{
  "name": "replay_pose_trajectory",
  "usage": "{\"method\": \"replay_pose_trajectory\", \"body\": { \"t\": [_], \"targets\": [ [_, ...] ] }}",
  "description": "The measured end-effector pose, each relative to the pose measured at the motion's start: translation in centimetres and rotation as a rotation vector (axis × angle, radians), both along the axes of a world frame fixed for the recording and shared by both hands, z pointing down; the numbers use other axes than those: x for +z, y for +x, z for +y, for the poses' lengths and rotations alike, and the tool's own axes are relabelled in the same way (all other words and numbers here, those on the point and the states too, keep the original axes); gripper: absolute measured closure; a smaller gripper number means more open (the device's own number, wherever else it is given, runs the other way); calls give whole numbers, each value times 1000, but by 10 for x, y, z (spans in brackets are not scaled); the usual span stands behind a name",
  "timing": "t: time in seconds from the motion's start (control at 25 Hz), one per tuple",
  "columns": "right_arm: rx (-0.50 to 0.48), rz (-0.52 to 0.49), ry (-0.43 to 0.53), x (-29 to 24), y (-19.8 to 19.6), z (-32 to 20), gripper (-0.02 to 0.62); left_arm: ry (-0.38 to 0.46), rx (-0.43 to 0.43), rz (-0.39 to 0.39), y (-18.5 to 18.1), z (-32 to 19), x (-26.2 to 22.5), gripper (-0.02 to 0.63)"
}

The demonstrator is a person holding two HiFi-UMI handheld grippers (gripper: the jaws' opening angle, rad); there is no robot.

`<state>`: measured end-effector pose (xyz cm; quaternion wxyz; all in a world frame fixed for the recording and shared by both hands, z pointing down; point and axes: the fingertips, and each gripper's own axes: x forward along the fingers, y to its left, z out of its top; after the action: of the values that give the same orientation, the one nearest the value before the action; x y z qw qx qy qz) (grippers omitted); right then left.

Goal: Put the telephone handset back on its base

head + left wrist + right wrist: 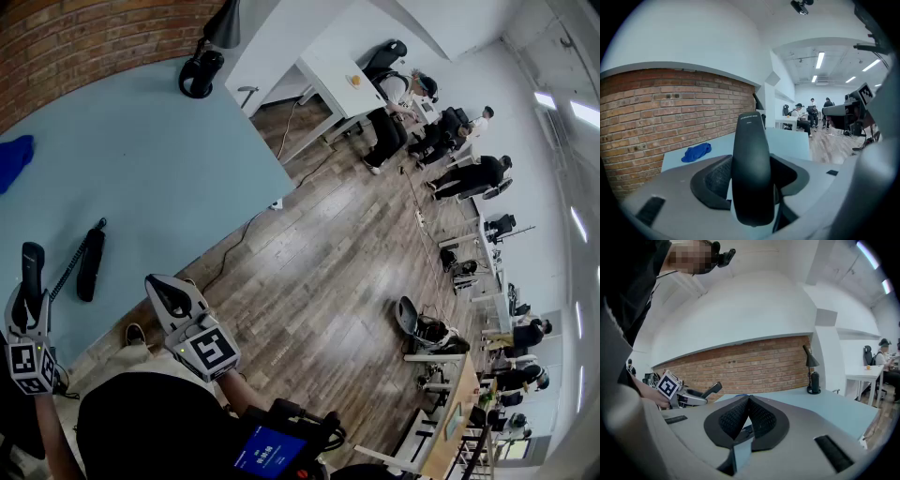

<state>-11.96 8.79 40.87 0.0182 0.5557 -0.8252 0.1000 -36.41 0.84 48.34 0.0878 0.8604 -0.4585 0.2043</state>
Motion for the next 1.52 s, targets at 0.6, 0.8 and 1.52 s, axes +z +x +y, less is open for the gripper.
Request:
{"method": "replay_pose_trajectory", "body": {
  "t": [0.6,0.8,1.52],
  "targets": [
    [-237,2,-97,29,53,-31,578,-91,-152,-20,50,16,35,336],
    [-347,-40,-142,37,64,-72,578,-113,-259,-75,46,21,32,336],
    [-500,-35,-294,104,141,-105,577,-136,-371,-258,71,8,113,334]
  ]
}}
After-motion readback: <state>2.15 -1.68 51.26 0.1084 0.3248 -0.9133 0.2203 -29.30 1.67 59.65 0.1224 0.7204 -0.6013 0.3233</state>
